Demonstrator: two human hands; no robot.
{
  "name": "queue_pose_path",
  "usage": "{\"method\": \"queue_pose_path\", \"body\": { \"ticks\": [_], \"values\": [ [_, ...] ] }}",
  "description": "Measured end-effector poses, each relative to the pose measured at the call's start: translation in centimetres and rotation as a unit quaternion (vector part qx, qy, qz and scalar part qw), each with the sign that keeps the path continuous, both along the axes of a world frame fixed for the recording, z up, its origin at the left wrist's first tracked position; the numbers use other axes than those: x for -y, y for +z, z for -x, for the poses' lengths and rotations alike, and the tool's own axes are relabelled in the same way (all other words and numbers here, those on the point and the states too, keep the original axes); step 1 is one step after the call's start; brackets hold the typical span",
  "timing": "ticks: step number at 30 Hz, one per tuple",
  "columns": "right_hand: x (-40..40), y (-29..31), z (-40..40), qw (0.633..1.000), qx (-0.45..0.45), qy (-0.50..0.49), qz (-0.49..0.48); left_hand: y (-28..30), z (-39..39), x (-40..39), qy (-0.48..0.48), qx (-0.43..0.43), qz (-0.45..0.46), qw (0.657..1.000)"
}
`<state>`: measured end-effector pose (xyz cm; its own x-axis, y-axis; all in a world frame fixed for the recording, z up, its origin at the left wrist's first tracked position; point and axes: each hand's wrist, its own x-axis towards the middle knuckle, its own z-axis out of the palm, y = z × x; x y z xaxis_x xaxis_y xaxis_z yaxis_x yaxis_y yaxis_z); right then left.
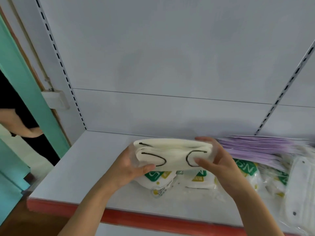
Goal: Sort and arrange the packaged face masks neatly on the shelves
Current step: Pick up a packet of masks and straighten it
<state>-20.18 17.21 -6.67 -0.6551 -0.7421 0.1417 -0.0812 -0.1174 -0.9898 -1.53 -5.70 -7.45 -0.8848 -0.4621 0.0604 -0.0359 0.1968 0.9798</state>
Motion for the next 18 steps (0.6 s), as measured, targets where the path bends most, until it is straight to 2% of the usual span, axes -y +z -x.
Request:
{"method": "queue_pose_path", "body": {
  "ticks": [2,8,13,18],
  "values": [
    [-0.2,0.0,0.1,0.998,-0.018,0.032,-0.045,-0.3,-0.2,0.5,0.006,-0.002,0.013,1.000],
    [0.8,0.5,0.0,0.982,-0.041,0.015,-0.184,-0.4,0.1,0.6,-0.003,0.032,0.029,0.999],
    [4.6,2.7,1.0,0.983,-0.060,0.005,-0.174,0.7,0.3,2.0,0.033,0.030,-0.026,0.999],
    [10.8,4.2,-0.3,0.977,-0.079,0.102,-0.172,0.8,-1.7,6.0,0.074,0.040,0.016,0.996]
  ]
}}
